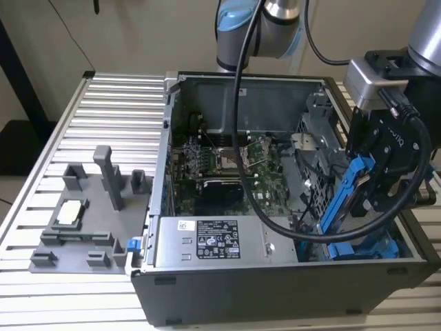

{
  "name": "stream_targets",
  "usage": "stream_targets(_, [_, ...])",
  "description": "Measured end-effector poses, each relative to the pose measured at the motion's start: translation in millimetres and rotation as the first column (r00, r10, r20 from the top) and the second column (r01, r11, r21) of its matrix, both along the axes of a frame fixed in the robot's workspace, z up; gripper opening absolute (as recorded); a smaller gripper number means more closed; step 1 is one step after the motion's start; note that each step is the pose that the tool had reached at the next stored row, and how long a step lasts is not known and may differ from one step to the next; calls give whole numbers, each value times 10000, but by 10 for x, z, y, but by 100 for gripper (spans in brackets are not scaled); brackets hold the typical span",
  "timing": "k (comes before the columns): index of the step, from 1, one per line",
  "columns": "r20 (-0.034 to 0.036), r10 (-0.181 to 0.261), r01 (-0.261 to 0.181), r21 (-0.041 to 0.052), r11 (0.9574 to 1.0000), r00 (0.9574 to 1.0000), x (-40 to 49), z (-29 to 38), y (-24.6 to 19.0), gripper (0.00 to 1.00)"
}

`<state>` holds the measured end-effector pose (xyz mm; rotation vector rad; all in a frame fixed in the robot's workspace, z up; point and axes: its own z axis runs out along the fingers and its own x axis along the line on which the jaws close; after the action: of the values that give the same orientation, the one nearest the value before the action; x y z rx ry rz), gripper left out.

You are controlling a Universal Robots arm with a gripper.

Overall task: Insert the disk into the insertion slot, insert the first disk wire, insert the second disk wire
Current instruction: 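Insert the disk into the insertion slot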

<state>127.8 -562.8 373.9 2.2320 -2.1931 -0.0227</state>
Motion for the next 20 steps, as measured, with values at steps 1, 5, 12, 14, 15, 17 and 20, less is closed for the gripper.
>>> stream_targets(1, [-2, 1, -1, -5, 10000, 10000, 1, 1, 0, 35])
stream_targets(5, [-3, -2, 2, -6, 10000, 10000, -1, 13, -2, 41])
stream_targets(12, [-4, -3, 3, -7, 10000, 10000, -1, 198, -1, 41])
stream_targets(14, [-1, -3, 3, -5, 10000, 10000, -1, 197, 4, 41])
stream_targets(15, [7, -2, 2, -6, 10000, 10000, -1, 198, 7, 41])
stream_targets(17, [234, 1, -1, 10, 10000, 9997, -11, 195, 8, 41])
stream_targets(20, [785, 28, -33, 52, 10000, 9969, -22, 194, 8, 41])
